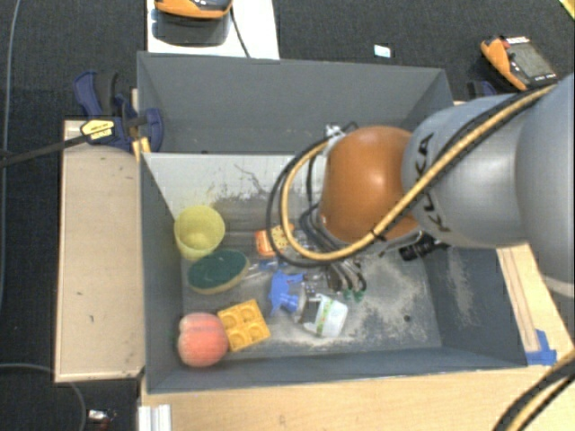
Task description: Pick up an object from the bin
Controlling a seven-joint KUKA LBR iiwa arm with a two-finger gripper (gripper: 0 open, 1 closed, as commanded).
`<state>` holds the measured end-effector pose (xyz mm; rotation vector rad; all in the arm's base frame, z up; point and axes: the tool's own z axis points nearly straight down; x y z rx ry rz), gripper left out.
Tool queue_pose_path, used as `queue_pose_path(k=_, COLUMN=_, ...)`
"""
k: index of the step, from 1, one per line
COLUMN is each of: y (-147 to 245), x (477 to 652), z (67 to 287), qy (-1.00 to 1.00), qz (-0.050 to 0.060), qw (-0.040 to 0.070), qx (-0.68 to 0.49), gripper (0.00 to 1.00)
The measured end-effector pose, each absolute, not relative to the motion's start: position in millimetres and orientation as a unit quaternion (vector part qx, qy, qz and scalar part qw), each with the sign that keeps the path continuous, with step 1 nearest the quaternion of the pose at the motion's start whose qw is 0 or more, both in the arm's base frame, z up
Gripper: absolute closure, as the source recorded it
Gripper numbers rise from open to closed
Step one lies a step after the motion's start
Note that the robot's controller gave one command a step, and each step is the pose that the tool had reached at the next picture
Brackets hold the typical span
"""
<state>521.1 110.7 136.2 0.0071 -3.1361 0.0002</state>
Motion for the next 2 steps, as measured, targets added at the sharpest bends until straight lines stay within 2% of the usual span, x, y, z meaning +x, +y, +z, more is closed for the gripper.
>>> queue_pose_path(k=1, y=110.1, x=522.8, z=140.7, qy=-1.0, qz=-0.001, qw=-0.001, qx=0.0, gripper=0.0)
queue_pose_path(k=2, y=85.2, x=510.9, z=79.5, qy=-0.998, qz=-0.001, qw=-0.002, qx=-0.055, gripper=0.0)
